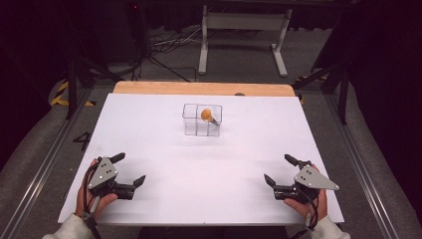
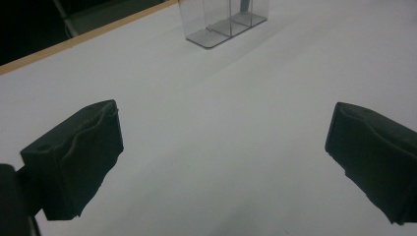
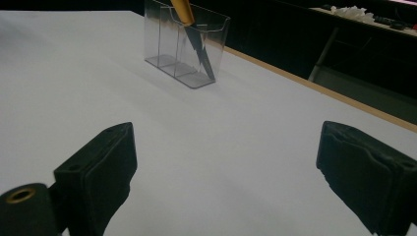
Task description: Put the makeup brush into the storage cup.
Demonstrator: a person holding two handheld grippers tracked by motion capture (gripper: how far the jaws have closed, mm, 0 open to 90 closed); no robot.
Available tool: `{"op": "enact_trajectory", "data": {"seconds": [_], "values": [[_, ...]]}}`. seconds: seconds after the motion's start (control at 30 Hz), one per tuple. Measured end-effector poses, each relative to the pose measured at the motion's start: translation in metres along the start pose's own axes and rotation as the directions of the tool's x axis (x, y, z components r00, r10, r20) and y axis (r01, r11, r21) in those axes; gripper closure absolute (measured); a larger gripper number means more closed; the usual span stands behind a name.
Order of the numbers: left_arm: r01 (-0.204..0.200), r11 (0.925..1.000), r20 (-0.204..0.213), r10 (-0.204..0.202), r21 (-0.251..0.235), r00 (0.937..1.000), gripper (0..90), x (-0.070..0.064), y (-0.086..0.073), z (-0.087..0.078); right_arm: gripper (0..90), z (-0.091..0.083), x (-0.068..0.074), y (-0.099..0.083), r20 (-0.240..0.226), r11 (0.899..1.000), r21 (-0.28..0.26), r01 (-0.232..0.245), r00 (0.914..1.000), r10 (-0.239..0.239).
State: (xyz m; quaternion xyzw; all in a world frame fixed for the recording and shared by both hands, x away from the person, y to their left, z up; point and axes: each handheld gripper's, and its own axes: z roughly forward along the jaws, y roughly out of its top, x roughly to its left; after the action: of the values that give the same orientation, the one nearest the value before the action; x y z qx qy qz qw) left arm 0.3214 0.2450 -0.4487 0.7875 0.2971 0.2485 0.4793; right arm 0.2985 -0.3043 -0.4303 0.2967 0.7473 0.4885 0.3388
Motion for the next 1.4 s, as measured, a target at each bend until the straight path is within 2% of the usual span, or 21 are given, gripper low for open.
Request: {"op": "enact_trajectory", "data": {"seconds": [0.23,0.37,0.43,0.53,1.4], "values": [[0.020,0.9996,0.001,-0.020,-0.018,0.9998,1.4,0.0020,-0.0024,-0.0034,9.2,-0.0035,0.0003,-0.0003,0.005,1.000,0.000,0.001,1.0000,-0.001],[0.013,0.9998,0.005,-0.013,-0.018,0.9999,1.4,0.0020,-0.0025,-0.0030,9.2,-0.0033,0.0009,-0.0005,0.009,1.000,0.008,0.005,0.9999,-0.005],[0.023,0.9989,0.007,-0.023,-0.041,0.9997,1.4,0.0024,-0.0015,-0.0044,9.2,-0.0028,0.0021,-0.0005,0.009,1.000,0.011,0.014,0.9999,-0.014],[0.016,0.9989,0.014,-0.016,-0.043,0.9998,1.4,0.0011,-0.0008,-0.0039,9.2,-0.0025,0.0033,-0.0006,0.013,1.000,0.016,0.017,0.9998,-0.017],[0.018,0.9996,0.015,-0.018,-0.023,0.9997,1.4,0.0038,-0.0028,-0.0021,9.2,0.0039,0.0034,-0.0047,0.000,0.999,0.045,0.020,0.9998,-0.020]]}}
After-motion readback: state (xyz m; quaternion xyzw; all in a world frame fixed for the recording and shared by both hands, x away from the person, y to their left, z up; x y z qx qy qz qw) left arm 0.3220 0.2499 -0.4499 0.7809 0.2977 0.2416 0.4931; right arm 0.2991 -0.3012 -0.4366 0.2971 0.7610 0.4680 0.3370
